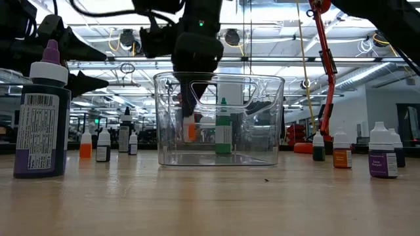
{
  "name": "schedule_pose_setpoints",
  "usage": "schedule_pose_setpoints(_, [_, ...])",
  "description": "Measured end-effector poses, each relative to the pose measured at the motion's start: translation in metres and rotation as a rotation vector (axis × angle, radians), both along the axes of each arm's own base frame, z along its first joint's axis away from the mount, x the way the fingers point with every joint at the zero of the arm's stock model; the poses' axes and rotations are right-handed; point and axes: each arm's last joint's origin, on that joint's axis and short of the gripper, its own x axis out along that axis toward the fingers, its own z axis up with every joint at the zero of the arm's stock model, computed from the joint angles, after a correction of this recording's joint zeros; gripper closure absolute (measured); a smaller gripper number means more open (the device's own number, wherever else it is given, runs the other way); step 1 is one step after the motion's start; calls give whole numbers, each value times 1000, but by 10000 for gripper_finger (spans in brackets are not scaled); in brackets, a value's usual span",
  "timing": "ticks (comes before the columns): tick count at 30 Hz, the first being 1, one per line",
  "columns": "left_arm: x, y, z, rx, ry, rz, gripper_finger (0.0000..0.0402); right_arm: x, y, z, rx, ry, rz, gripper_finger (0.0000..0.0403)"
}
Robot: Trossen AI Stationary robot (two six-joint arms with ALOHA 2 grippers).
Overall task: Pick & Place food coloring
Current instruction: Put the small yellow food coloring bottle into the transparent bin
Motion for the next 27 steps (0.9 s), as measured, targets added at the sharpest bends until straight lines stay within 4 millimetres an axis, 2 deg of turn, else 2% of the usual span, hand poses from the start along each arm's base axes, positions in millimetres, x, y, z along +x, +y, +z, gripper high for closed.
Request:
schedule_pose_setpoints(15, [0, 0, 1, 1, -12, 0, 23, -6, 1, -30, 53, 66, -15, 374])
schedule_pose_setpoints(20, [0, 0, 1, 1, -11, 0, 23, -6, 1, -29, 53, 59, -14, 374])
schedule_pose_setpoints(27, [0, 0, 1, 1, -13, 0, 23, -6, -5, -15, 48, -5, -26, 374])
